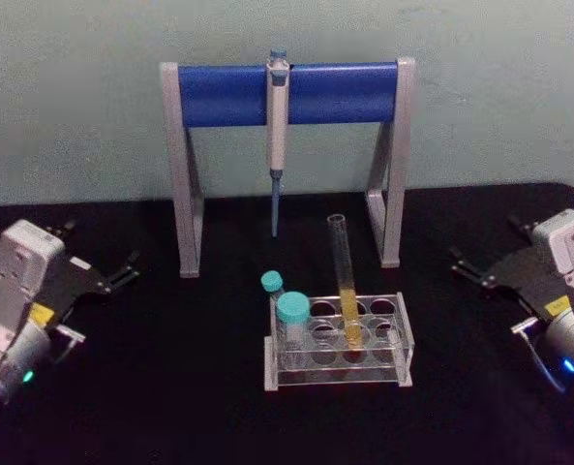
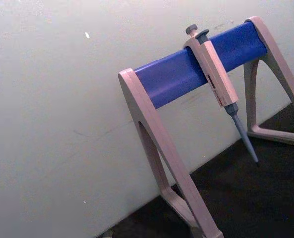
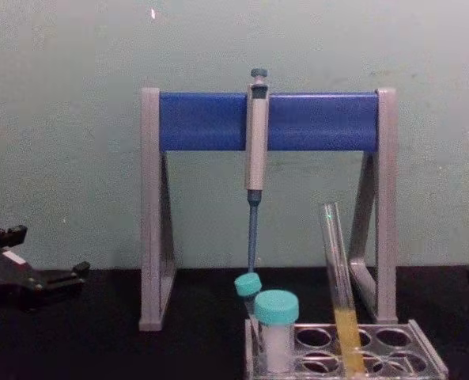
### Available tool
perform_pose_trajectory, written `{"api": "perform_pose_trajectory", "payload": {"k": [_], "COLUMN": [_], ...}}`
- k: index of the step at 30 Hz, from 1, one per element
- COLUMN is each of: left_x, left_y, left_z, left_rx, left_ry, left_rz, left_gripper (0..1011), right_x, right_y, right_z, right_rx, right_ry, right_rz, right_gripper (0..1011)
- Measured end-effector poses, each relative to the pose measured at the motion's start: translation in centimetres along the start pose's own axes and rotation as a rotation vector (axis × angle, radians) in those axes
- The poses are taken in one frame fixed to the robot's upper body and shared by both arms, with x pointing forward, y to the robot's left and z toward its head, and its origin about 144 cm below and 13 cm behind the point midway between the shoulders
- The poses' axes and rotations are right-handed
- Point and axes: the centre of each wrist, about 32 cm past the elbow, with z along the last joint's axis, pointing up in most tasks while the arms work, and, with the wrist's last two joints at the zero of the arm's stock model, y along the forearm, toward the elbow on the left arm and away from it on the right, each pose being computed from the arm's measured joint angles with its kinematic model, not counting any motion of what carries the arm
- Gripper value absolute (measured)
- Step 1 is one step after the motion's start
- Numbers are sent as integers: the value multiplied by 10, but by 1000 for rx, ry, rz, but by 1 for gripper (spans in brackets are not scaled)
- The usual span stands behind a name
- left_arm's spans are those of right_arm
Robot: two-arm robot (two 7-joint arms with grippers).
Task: Pick up the test tube from the test tube rack, shake it, then place it back into the test tube rack.
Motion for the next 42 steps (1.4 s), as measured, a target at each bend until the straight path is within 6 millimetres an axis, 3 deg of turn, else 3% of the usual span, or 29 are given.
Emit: {"api": "perform_pose_trajectory", "payload": {"k": [27,42], "left_x": [0,0], "left_y": [0,0], "left_z": [0,0], "left_rx": [0,0], "left_ry": [0,0], "left_rz": [0,0], "left_gripper": [1010,1009], "right_x": [2,8], "right_y": [-4,3], "right_z": [4,38], "right_rx": [-9,-51], "right_ry": [13,237], "right_rz": [28,334], "right_gripper": [1000,1000]}}
